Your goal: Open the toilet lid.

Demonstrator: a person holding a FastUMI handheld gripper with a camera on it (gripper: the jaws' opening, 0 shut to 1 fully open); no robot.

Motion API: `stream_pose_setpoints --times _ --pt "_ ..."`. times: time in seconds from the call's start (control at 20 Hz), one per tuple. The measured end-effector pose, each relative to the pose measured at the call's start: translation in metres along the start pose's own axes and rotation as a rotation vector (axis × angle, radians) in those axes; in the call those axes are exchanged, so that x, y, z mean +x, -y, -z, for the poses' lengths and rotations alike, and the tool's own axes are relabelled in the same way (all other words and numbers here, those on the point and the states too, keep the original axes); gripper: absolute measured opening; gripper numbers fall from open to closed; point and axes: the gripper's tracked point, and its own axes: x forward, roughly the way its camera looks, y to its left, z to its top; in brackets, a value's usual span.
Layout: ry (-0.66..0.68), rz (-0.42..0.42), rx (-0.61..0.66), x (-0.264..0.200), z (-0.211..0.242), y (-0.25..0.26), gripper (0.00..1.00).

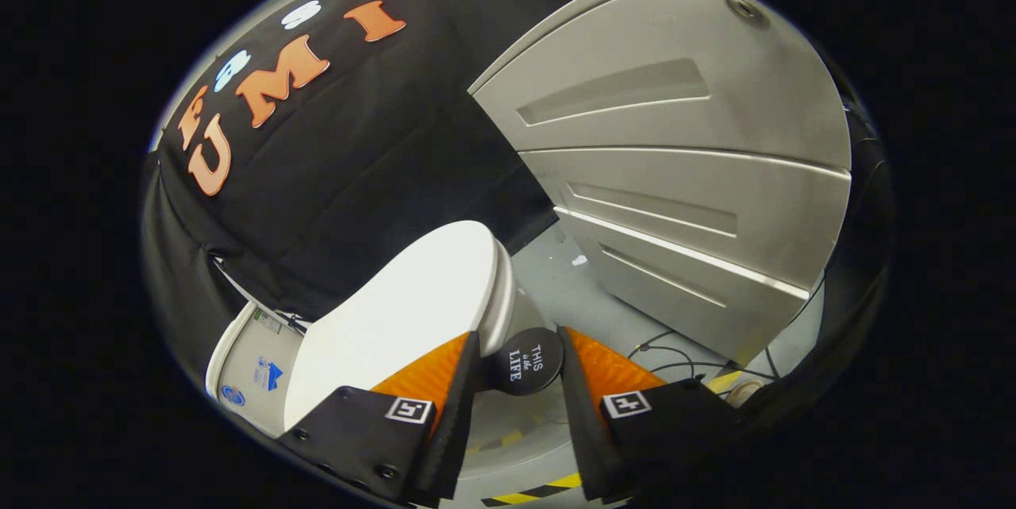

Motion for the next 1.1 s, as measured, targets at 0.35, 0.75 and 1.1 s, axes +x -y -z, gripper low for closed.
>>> stream_pose_setpoints --times 0.35,0.75,1.1 --pt "0.040 -0.065 0.133 -0.007 -0.020 -0.003 0.37" --pt "0.044 -0.114 0.121 -0.013 -0.030 -0.018 0.12" --pt "0.130 -0.179 -0.009 -0.039 -0.067 -0.060 0.08"
